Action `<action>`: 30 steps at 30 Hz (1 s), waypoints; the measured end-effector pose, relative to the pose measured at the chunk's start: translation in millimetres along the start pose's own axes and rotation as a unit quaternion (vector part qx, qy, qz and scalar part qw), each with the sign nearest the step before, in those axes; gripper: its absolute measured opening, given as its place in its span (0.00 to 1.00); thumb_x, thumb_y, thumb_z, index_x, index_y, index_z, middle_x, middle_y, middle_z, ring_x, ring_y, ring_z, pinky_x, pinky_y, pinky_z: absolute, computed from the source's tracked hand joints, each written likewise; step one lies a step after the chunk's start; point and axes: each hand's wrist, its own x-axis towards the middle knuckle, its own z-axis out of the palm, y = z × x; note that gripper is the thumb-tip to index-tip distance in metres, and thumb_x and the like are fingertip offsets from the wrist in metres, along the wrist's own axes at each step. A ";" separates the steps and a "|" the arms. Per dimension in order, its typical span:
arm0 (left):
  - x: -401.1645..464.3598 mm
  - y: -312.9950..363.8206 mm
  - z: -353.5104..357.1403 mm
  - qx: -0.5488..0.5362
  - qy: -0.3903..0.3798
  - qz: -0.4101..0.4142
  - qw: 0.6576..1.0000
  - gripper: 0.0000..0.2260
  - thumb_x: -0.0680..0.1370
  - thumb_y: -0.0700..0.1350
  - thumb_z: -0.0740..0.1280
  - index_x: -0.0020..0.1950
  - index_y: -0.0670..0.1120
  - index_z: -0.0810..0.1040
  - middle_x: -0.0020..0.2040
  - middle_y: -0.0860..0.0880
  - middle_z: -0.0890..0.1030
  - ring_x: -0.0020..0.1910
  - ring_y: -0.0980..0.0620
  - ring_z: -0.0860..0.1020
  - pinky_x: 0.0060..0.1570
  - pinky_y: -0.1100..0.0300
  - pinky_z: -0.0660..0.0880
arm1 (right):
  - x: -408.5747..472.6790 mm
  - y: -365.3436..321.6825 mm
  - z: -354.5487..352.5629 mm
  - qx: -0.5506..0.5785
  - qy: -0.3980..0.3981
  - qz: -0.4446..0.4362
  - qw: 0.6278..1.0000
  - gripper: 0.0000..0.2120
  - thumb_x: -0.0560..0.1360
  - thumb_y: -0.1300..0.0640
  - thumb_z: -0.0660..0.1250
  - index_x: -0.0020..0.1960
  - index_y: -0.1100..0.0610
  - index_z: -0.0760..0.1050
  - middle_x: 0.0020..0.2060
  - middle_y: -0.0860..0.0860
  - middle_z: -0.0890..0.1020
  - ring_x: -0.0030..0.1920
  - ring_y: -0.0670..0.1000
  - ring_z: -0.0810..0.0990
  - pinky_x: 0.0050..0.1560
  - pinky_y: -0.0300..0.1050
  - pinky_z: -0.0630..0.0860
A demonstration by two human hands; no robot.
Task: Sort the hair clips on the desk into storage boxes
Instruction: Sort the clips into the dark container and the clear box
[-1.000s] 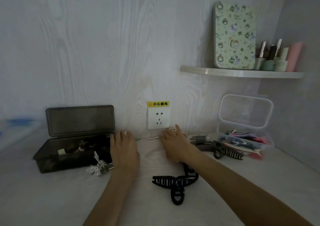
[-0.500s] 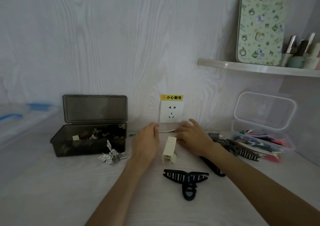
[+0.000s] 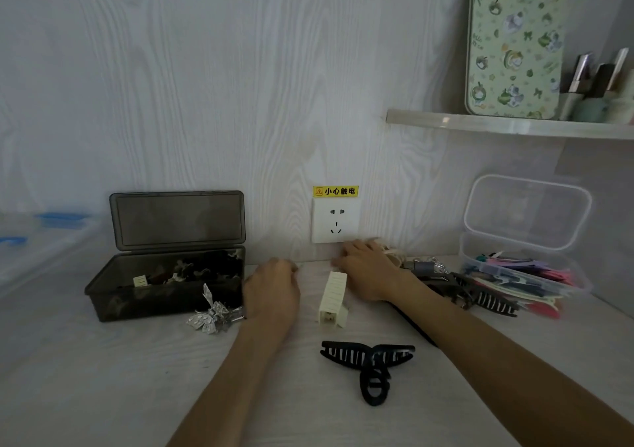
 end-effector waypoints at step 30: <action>-10.0 -7.8 -15.3 -0.136 -0.002 -0.011 0.991 0.12 0.77 0.45 0.63 0.58 0.55 0.78 0.52 0.55 0.82 0.53 0.51 0.79 0.52 0.55 0.75 | -49.8 -41.4 -23.6 0.227 0.027 0.158 0.961 0.12 0.74 0.57 0.66 0.56 0.57 0.79 0.49 0.54 0.82 0.50 0.54 0.81 0.41 0.44 0.77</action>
